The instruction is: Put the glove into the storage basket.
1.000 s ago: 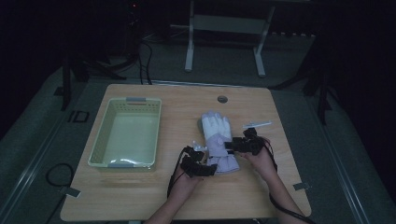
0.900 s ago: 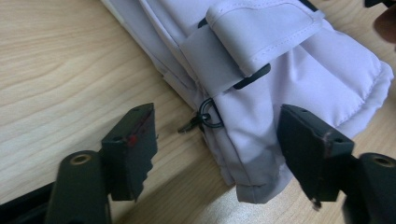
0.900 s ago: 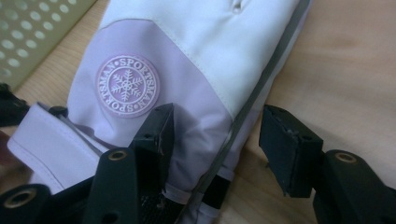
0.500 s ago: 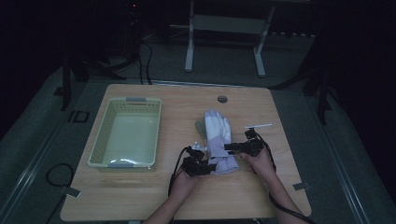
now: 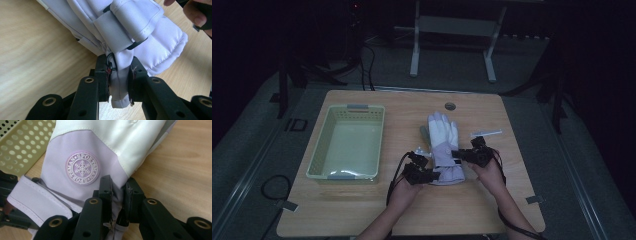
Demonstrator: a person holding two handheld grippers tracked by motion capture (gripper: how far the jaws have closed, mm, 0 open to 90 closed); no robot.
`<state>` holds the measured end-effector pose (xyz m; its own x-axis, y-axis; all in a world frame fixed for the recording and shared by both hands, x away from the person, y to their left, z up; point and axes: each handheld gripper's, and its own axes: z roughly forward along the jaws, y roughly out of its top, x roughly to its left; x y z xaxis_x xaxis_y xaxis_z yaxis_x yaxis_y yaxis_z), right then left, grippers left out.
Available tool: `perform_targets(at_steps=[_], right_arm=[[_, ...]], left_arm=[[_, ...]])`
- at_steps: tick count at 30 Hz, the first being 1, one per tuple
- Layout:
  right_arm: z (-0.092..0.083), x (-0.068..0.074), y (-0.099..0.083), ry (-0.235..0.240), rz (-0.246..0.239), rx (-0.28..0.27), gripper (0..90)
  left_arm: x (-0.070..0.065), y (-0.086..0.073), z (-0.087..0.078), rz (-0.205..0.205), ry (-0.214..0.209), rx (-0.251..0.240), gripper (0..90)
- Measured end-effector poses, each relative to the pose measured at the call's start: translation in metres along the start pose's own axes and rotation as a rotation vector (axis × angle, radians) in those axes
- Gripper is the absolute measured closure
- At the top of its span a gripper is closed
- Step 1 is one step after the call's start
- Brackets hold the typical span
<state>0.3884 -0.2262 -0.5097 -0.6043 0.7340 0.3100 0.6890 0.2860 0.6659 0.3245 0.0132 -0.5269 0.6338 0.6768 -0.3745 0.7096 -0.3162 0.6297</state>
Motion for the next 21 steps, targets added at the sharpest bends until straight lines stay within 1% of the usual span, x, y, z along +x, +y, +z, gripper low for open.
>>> perform_targets(at_steps=[1, 2, 3, 4, 5, 6, 7, 10, 11, 12, 13, 15, 20, 21], right_arm=[[-0.003, 0.005, 0.004, -0.008, -0.012, -0.009, 78.1], [-0.003, 0.005, 0.004, -0.008, -0.012, -0.009, 78.1], [-0.005, 0.01, 0.009, -0.014, -0.022, -0.016, 78.1], [-0.005, 0.01, 0.009, -0.014, -0.022, -0.016, 78.1], [-0.008, 0.015, 0.013, -0.019, -0.038, -0.023, 78.2], [-0.008, 0.015, 0.013, -0.019, -0.038, -0.023, 78.2], [-0.011, 0.019, 0.017, -0.021, -0.048, -0.029, 78.2], [-0.013, 0.023, 0.02, -0.018, -0.056, -0.039, 78.3], [-0.014, 0.028, 0.023, -0.02, -0.062, -0.045, 78.3], [-0.014, 0.028, 0.023, -0.02, -0.062, -0.045, 78.3], [-0.015, 0.033, 0.026, -0.021, -0.069, -0.052, 78.3], [-0.015, 0.035, 0.027, -0.021, -0.073, -0.053, 78.4], [-0.017, 0.049, 0.038, -0.035, -0.098, -0.065, 78.5], [-0.018, 0.054, 0.041, -0.035, -0.111, -0.068, 78.7]], left_arm=[[0.001, 0.003, -0.004, 0.007, -0.002, 0.006, 74.1], [0.0, 0.005, -0.007, 0.013, 0.0, 0.009, 74.1], [0.0, 0.008, -0.012, 0.027, 0.007, 0.011, 74.1], [0.0, 0.008, -0.012, 0.027, 0.007, 0.011, 74.1], [-0.001, 0.011, -0.018, 0.044, 0.015, 0.013, 74.1], [-0.001, 0.011, -0.018, 0.044, 0.015, 0.013, 74.1], [-0.001, 0.013, -0.022, 0.053, 0.013, 0.016, 74.1], [-0.002, 0.016, -0.03, 0.069, 0.019, 0.021, 74.1], [-0.002, 0.017, -0.034, 0.075, 0.024, 0.022, 74.1], [-0.002, 0.018, -0.036, 0.079, 0.023, 0.024, 74.1], [-0.001, 0.02, -0.041, 0.088, 0.033, 0.031, 74.0], [0.0, 0.02, -0.043, 0.087, 0.033, 0.028, 74.0], [0.003, 0.023, -0.056, 0.101, 0.042, 0.033, 74.1], [0.004, 0.024, -0.063, 0.115, 0.043, 0.04, 74.1]])
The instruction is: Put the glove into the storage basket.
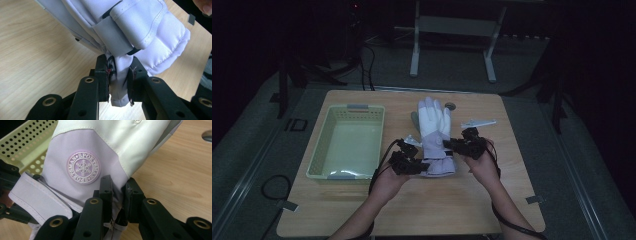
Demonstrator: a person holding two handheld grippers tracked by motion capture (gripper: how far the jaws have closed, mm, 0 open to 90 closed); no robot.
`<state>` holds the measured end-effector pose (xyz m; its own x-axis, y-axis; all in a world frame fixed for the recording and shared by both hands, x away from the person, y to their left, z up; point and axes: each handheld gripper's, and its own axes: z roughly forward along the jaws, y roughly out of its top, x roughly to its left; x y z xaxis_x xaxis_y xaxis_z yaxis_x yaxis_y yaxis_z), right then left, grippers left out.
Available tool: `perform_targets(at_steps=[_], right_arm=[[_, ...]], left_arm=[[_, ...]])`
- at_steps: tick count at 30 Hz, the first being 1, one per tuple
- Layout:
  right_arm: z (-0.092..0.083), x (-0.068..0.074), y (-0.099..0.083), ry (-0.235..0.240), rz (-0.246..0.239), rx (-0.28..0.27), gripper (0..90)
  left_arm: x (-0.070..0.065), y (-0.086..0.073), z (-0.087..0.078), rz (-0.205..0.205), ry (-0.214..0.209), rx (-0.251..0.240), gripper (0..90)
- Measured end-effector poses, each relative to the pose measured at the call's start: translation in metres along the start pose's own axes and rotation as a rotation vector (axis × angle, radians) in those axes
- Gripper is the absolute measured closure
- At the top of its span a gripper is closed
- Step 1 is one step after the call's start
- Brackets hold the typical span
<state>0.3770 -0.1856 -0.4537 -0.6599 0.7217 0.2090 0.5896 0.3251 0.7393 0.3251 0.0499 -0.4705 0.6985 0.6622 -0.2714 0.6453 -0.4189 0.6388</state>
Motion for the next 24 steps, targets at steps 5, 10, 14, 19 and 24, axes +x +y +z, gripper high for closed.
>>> perform_targets(at_steps=[5, 10, 14, 19, 24], right_arm=[[-0.001, 0.011, 0.01, 0.002, -0.021, -0.008, 78.9], [0.003, 0.027, 0.026, 0.011, -0.036, -0.03, 79.1], [0.006, 0.034, 0.032, 0.017, -0.041, -0.037, 79.1], [0.014, 0.049, 0.043, 0.031, -0.051, -0.041, 79.1], [0.029, 0.067, 0.057, 0.046, -0.063, -0.035, 79.5]], left_arm=[[0.003, 0.002, -0.012, 0.017, 0.014, 0.017, 74.2], [0.01, 0.005, -0.031, 0.029, 0.04, 0.029, 74.8], [0.015, 0.005, -0.044, 0.046, 0.056, 0.045, 74.9], [0.024, 0.003, -0.06, 0.027, 0.071, 0.072, 75.0], [0.035, -0.002, -0.078, 0.023, 0.105, 0.094, 75.8]])
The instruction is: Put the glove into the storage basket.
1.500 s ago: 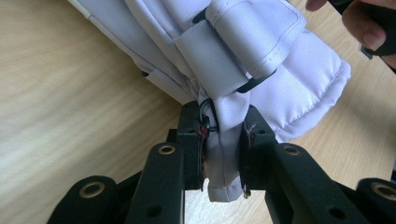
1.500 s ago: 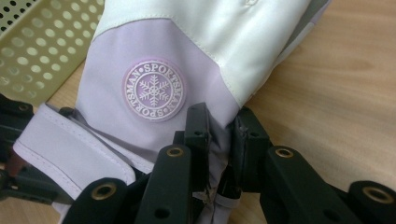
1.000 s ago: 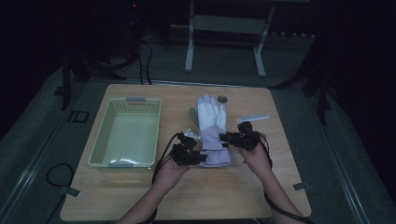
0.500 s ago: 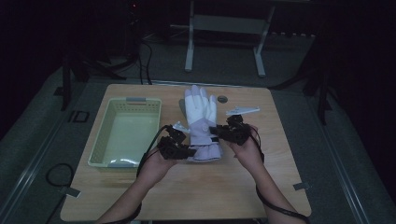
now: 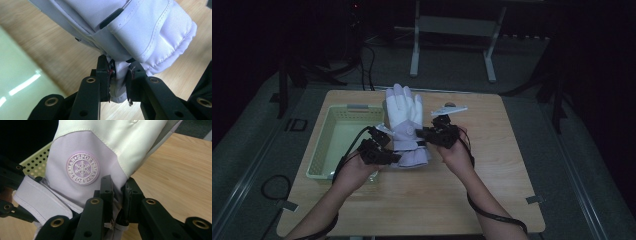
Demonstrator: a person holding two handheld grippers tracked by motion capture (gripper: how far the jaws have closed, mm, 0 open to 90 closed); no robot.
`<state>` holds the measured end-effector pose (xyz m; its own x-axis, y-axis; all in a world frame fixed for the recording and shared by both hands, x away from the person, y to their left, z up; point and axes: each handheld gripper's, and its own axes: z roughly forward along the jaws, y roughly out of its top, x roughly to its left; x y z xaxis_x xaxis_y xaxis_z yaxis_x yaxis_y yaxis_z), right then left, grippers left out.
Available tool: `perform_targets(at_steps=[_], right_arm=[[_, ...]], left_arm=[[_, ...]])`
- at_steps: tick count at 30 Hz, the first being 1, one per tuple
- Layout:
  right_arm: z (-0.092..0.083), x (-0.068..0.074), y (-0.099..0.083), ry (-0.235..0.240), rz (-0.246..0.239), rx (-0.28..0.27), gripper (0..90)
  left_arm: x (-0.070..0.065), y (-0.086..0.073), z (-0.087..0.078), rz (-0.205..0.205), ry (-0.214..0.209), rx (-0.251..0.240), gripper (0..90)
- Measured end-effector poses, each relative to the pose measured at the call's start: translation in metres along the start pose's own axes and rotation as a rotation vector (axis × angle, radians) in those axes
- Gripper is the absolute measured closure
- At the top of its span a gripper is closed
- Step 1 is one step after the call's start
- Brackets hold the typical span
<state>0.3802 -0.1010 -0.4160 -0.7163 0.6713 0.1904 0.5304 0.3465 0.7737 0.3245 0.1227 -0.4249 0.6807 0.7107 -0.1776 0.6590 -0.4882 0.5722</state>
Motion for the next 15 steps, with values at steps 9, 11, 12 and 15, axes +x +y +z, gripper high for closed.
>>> perform_targets(at_steps=[9, 11, 12, 15], right_arm=[[0.021, 0.027, 0.023, 0.025, -0.019, -0.016, 79.5], [0.029, 0.036, 0.029, 0.034, -0.025, -0.017, 79.6], [0.035, 0.043, 0.033, 0.042, -0.021, -0.018, 79.6], [0.044, 0.051, 0.036, 0.048, -0.022, -0.023, 79.7]], left_arm=[[0.024, -0.014, -0.033, -0.029, 0.041, 0.003, 75.9], [0.031, -0.019, -0.041, -0.028, 0.054, 0.01, 75.9], [0.037, -0.022, -0.047, -0.025, 0.063, 0.027, 76.0], [0.044, -0.027, -0.054, -0.026, 0.07, 0.049, 76.0]])
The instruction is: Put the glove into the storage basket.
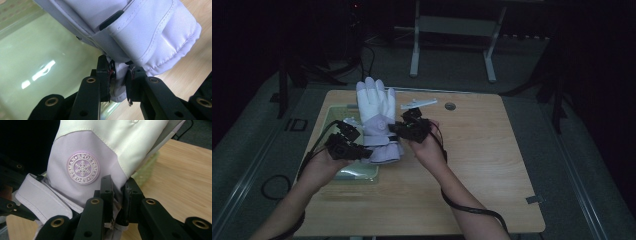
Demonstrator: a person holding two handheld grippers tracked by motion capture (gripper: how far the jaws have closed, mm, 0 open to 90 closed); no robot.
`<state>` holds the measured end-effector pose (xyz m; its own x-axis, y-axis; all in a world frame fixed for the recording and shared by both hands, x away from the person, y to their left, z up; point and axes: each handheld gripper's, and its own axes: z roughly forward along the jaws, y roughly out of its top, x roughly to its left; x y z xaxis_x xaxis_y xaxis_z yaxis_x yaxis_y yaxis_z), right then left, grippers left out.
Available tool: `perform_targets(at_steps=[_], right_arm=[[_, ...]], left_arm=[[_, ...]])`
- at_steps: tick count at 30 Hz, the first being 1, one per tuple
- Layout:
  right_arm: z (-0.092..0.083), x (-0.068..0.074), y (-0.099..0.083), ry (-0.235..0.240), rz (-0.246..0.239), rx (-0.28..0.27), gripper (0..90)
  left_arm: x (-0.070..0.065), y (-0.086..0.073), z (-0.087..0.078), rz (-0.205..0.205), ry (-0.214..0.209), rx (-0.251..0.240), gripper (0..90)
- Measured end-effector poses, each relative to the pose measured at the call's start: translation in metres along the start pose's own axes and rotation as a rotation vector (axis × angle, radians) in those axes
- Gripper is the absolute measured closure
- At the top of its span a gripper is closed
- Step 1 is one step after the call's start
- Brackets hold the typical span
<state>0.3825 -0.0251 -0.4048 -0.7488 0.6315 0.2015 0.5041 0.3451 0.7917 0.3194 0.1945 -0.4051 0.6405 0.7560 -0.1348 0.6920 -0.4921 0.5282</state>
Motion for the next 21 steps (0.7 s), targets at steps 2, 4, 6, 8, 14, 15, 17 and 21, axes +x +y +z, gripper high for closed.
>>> perform_targets(at_steps=[2, 4, 6, 8, 14, 15, 17, 21], right_arm=[[0.01, 0.008, 0.002, 0.014, 0.009, 0.002, 79.7], [0.02, 0.014, 0.003, 0.027, 0.017, 0.005, 79.7], [0.03, 0.021, 0.004, 0.032, 0.022, 0.009, 79.7], [0.041, 0.028, 0.004, 0.033, 0.027, 0.017, 79.7], [0.074, 0.04, 0.0, 0.038, 0.037, 0.044, 79.7], [0.084, 0.041, -0.002, 0.039, 0.051, 0.056, 79.7], [0.093, 0.041, -0.007, 0.039, 0.068, 0.076, 79.7], [0.108, 0.038, -0.02, 0.029, 0.071, 0.137, 79.5]], left_arm=[[0.008, -0.006, -0.006, -0.002, 0.009, 0.019, 76.0], [0.016, -0.012, -0.011, -0.001, 0.016, 0.038, 76.2], [0.026, -0.02, -0.013, -0.024, 0.016, 0.052, 76.3], [0.032, -0.026, -0.013, -0.035, 0.022, 0.067, 76.4], [0.056, -0.045, -0.01, -0.055, 0.029, 0.093, 76.7], [0.063, -0.05, -0.005, -0.059, 0.022, 0.101, 76.6], [0.068, -0.056, 0.003, -0.072, 0.009, 0.111, 76.7], [0.074, -0.065, 0.022, -0.099, -0.026, 0.144, 76.6]])
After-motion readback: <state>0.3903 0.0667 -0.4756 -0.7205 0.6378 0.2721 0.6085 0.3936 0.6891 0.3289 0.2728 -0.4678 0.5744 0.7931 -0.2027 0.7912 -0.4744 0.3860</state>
